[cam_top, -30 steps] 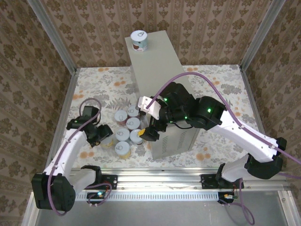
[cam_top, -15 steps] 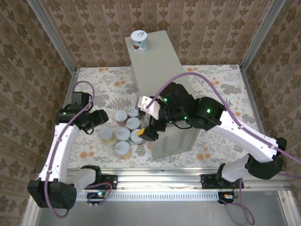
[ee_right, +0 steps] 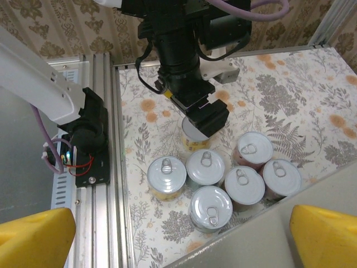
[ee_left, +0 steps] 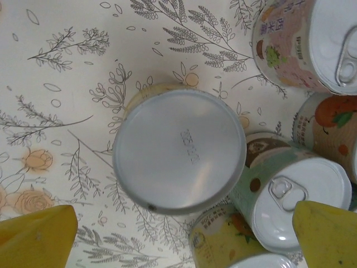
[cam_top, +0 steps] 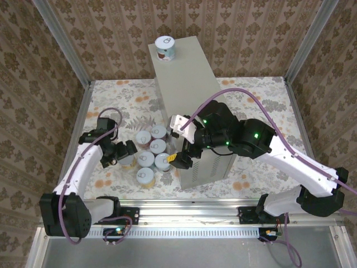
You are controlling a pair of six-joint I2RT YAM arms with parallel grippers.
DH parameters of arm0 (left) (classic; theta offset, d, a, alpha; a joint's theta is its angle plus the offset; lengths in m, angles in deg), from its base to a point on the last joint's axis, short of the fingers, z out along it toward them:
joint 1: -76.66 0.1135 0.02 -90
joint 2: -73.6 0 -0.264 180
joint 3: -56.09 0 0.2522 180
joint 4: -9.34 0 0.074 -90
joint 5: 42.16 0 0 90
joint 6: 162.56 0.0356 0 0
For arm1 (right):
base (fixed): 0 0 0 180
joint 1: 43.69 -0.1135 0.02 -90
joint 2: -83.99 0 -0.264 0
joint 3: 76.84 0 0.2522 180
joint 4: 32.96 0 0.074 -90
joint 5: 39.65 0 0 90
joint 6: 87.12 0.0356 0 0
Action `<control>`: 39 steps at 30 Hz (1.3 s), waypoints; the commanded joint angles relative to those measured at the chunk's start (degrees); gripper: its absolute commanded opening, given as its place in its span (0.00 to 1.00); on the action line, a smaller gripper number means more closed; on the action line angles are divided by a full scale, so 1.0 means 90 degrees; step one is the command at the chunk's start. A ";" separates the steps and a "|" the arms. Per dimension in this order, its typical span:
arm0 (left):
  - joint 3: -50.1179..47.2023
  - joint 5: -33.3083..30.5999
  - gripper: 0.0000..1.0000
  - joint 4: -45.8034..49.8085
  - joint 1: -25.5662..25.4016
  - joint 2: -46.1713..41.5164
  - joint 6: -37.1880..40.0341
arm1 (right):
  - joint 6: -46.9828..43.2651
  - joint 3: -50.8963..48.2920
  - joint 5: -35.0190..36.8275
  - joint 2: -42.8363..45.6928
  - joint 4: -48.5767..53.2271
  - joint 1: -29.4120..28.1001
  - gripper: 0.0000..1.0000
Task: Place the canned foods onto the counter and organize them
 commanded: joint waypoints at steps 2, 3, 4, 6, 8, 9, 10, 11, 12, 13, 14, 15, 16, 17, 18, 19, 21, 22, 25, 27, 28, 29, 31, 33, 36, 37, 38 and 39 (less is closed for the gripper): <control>-0.0157 -0.0030 1.00 -0.0415 -0.0093 0.0331 -0.0167 | 0.0144 -0.0117 0.0174 0.0197 -0.0152 -0.0036 1.00; -0.0190 -0.0039 1.00 -0.0482 -0.0105 0.0430 -0.0168 | 0.0141 -0.0140 0.0191 0.0212 -0.0161 -0.0038 1.00; -0.0237 -0.0051 1.00 -0.0571 -0.0115 0.0512 -0.0177 | 0.0150 -0.0166 0.0204 0.0234 -0.0168 -0.0036 1.00; -0.0286 -0.0022 1.00 -0.0702 -0.0130 0.0668 -0.0187 | 0.0163 -0.0212 0.0223 0.0255 -0.0196 -0.0031 1.00; -0.0318 -0.0060 1.00 -0.0761 -0.0169 0.0814 -0.0207 | 0.0177 -0.0236 0.0242 0.0269 -0.0187 -0.0036 1.00; -0.0331 -0.0096 0.99 -0.0768 -0.0192 0.0876 -0.0207 | 0.0183 -0.0229 0.0261 0.0269 -0.0182 -0.0038 1.00; -0.0356 -0.0143 0.98 -0.0773 -0.0208 0.0911 -0.0216 | 0.0181 -0.0241 0.0279 0.0276 -0.0163 -0.0037 1.00; -0.0392 -0.0144 0.95 -0.0809 -0.0208 0.0913 -0.0217 | 0.0174 -0.0254 0.0289 0.0294 -0.0170 -0.0037 1.00; -0.0412 -0.0139 0.90 -0.0827 -0.0203 0.0905 -0.0216 | 0.0175 -0.0260 0.0300 0.0304 -0.0180 -0.0033 1.00; -0.0423 -0.0134 0.83 -0.0818 -0.0208 0.0879 -0.0224 | 0.0176 -0.0274 0.0305 0.0313 -0.0190 -0.0031 1.00; -0.0399 -0.0127 0.77 -0.0804 -0.0203 0.0836 -0.0229 | 0.0172 -0.0280 0.0311 0.0310 -0.0191 -0.0034 1.00; -0.0371 -0.0129 0.70 -0.0765 -0.0207 0.0787 -0.0232 | 0.0171 -0.0279 0.0311 0.0306 -0.0194 -0.0029 1.00; -0.0334 -0.0143 0.61 -0.0701 -0.0208 0.0713 -0.0228 | 0.0176 -0.0283 0.0302 0.0298 -0.0217 -0.0028 1.00; -0.0290 -0.0176 0.51 -0.0630 -0.0208 0.0614 -0.0234 | 0.0161 -0.0282 0.0292 0.0296 -0.0230 -0.0033 1.00; -0.0251 -0.0193 0.44 -0.0556 -0.0208 0.0523 -0.0218 | 0.0151 -0.0288 0.0270 0.0293 -0.0235 -0.0030 1.00; -0.0188 -0.0200 0.39 -0.0460 -0.0208 0.0413 -0.0203 | 0.0150 -0.0299 0.0256 0.0289 -0.0258 -0.0031 1.00; -0.0031 -0.0191 0.35 -0.0222 -0.0184 0.0225 -0.0161 | 0.0136 -0.0343 0.0231 0.0308 -0.0322 -0.0033 1.00; 0.0107 -0.0160 0.34 -0.0102 -0.0174 0.0114 -0.0125 | 0.0126 -0.0378 0.0209 0.0319 -0.0358 -0.0034 1.00; 0.0496 -0.0149 0.35 0.0223 -0.0142 -0.0196 -0.0007 | 0.0121 -0.0440 0.0146 0.0335 -0.0454 -0.0029 1.00; 0.0653 -0.0034 0.38 0.0269 -0.0116 -0.0304 0.0068 | 0.0137 -0.0437 0.0107 0.0335 -0.0479 -0.0031 1.00; 0.0685 0.0046 0.42 0.0251 -0.0101 -0.0316 0.0094 | 0.0147 -0.0441 0.0106 0.0336 -0.0501 -0.0036 1.00; 0.0674 0.0154 0.49 0.0196 -0.0098 -0.0290 0.0136 | 0.0155 -0.0449 0.0100 0.0338 -0.0506 -0.0033 1.00; 0.0627 0.0415 0.65 0.0032 -0.0108 -0.0163 0.0182 | 0.0161 -0.0440 0.0097 0.0321 -0.0512 -0.0029 1.00; 0.0532 0.0602 0.74 -0.0152 -0.0137 0.0000 0.0236 | 0.0178 -0.0431 0.0097 0.0317 -0.0513 -0.0029 1.00; 0.0438 0.0496 0.81 -0.0349 -0.0277 0.0233 0.0263 | 0.0189 -0.0424 0.0121 0.0339 -0.0496 -0.0033 1.00; 0.0425 0.0446 0.83 -0.0427 -0.0323 0.0291 0.0280 | 0.0188 -0.0420 0.0133 0.0339 -0.0485 -0.0031 1.00; 0.0422 0.0391 0.85 -0.0531 -0.0385 0.0339 0.0286 | 0.0190 -0.0417 0.0145 0.0349 -0.0473 -0.0040 1.00; 0.0424 0.0331 0.87 -0.0579 -0.0433 0.0397 0.0291 | 0.0191 -0.0428 0.0153 0.0353 -0.0464 -0.0031 1.00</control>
